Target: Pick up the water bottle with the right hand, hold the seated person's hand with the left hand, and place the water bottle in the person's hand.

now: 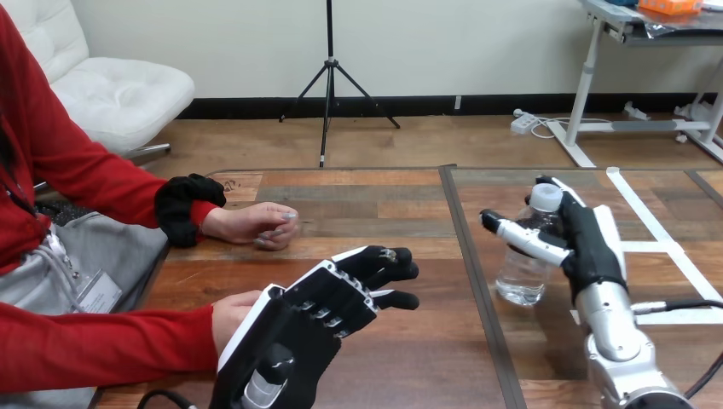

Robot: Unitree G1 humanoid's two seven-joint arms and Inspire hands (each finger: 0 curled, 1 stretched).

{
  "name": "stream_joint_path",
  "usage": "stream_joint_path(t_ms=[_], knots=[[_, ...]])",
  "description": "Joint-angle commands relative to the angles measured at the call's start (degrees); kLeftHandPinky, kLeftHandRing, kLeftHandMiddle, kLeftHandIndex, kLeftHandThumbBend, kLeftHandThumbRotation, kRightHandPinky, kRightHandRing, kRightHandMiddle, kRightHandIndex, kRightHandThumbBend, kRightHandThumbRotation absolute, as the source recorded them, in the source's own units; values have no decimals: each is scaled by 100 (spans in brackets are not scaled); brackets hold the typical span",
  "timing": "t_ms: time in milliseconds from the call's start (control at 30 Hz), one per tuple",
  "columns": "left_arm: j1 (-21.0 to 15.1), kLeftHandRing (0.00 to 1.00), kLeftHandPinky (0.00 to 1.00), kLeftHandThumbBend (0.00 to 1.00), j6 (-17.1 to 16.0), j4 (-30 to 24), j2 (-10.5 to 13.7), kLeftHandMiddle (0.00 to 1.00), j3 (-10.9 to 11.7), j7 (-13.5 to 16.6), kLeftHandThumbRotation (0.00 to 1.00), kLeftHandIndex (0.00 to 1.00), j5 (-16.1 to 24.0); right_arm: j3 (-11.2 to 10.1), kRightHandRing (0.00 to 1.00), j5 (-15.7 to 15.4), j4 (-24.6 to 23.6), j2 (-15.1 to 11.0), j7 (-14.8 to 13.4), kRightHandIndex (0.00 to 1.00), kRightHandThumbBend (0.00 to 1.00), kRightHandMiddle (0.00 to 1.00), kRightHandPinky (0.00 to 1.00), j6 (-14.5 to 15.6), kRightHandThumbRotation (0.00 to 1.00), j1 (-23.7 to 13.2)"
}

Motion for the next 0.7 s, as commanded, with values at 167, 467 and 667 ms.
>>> stream_joint_path(t_ms=[167, 467, 667], knots=[[-75, 83, 73, 100, 38, -341, 48, 83, 105, -60, 77, 78, -158, -113, 87, 58, 44, 170, -42, 94, 100, 86, 81, -164, 35, -106], [-72, 83, 73, 100, 29, -381, 55, 83, 131, -138, 78, 78, -172, -135, 90, 62, 121, 272, -13, 95, 100, 89, 84, -117, 33, -67], [-29, 82, 72, 99, 102, -454, 56, 83, 120, -143, 78, 77, -202, -207, 92, 159, 177, 351, 83, 96, 100, 91, 85, -88, 32, -46]])
